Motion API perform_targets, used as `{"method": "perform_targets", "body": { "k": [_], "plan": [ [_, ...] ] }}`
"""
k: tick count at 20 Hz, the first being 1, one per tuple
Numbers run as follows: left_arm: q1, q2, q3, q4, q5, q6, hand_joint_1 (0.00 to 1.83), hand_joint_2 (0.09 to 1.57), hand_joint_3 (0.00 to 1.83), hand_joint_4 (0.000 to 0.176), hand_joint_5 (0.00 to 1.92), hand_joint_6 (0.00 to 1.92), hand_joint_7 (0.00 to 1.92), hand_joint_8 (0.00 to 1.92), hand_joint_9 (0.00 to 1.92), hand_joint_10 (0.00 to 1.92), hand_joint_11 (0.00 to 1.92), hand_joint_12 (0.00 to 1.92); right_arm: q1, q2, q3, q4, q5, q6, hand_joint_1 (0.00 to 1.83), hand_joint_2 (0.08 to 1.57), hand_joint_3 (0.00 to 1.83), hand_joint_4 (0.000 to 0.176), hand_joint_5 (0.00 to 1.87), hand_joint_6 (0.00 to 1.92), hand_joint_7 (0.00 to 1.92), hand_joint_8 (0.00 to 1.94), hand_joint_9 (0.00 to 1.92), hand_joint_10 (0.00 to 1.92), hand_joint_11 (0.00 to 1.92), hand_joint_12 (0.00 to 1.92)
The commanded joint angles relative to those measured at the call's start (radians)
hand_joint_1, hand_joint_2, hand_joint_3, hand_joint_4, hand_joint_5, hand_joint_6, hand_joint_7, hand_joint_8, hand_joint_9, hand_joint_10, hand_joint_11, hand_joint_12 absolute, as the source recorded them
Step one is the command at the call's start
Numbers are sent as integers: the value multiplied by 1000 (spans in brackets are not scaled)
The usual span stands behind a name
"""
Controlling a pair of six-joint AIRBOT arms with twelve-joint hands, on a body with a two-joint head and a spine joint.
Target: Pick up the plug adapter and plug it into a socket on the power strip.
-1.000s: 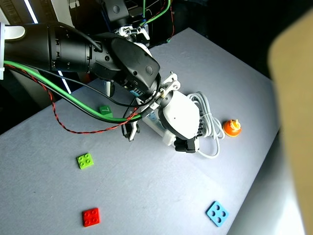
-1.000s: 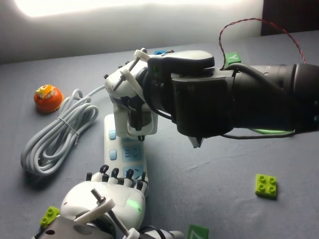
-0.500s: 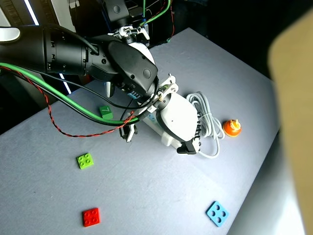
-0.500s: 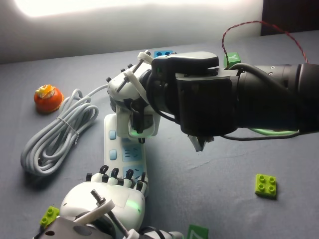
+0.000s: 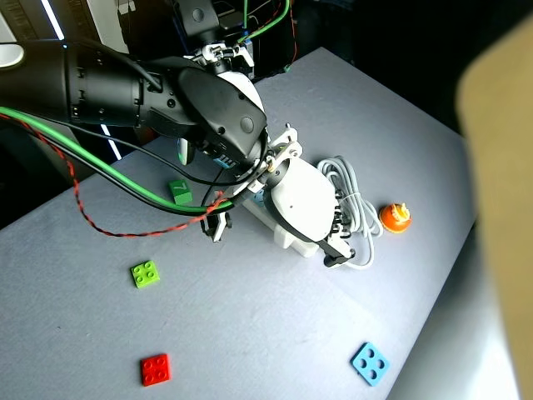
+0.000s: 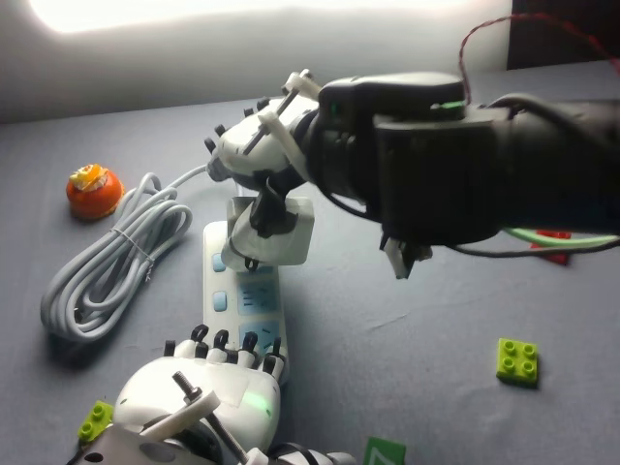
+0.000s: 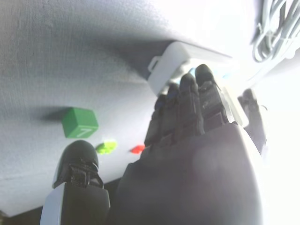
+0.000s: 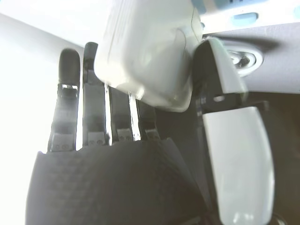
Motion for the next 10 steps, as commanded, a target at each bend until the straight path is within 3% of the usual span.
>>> {"method": "perform_targets", "body": {
  "k": [1,2,3,6,10],
  "plan": [
    [7,4,-5,15,-30,3,0,1222,0,0,93,0,81,0,72,2,0,228,23,15,-17,-43,-33,-1,629,1051,0,0,273,1,316,1,309,1,0,790],
    [7,5,-5,15,-30,3,0,1222,0,0,93,0,81,0,72,2,0,228,28,26,-30,-43,-33,-1,629,1051,0,0,273,1,316,1,309,1,0,790],
    [6,6,-5,15,-30,3,0,1220,0,0,95,1,79,0,66,0,0,228,35,43,-50,-43,-29,-1,563,1050,0,0,206,0,241,2,231,0,0,616],
    [5,6,-4,15,-30,3,0,1222,0,0,113,4,100,5,74,3,0,244,63,110,-124,-43,-15,-1,507,1005,0,0,164,0,210,1,205,2,0,626],
    [-3,17,-4,15,-33,9,0,1227,2,0,123,1,98,1,74,1,0,248,112,329,-340,-81,21,-2,425,978,0,0,159,5,193,3,215,5,0,718]
  ]
}}
